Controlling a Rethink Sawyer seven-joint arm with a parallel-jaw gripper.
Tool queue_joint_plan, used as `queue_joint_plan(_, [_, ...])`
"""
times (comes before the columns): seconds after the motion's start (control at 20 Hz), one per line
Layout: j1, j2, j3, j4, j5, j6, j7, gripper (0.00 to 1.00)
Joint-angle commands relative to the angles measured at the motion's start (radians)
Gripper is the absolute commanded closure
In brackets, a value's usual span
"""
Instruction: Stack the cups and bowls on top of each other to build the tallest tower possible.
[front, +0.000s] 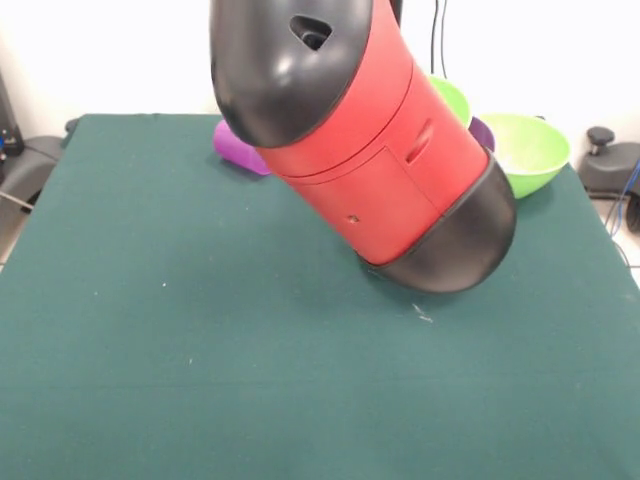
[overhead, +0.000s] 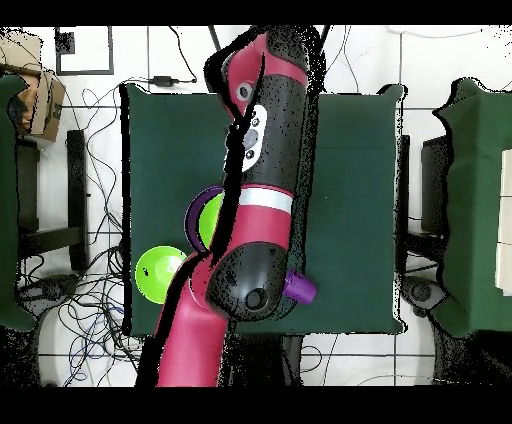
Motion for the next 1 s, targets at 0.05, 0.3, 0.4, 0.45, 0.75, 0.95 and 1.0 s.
queue_joint_plan(0.05, [-0.024,0.020,-0.076,0.002,0.040,0.164,-0.212,0.00])
queue_joint_plan(0.3, [-0.064,0.053,-0.088,0.024,0.009,0.209,-0.443,0.00])
queue_joint_plan(0.4, [-0.103,0.078,-0.119,-0.020,0.021,0.202,-0.522,0.00])
queue_joint_plan(0.45, [-0.119,0.086,-0.137,-0.038,0.026,0.200,-0.565,0.00])
queue_joint_plan(0.75, [-0.197,0.097,-0.257,-0.104,0.047,0.130,-0.691,0.00])
queue_joint_plan(0.95, [-0.240,0.102,-0.320,-0.129,0.072,0.082,-0.707,0.00])
queue_joint_plan(1.0, [-0.251,0.101,-0.331,-0.135,0.074,0.070,-0.696,0.00])
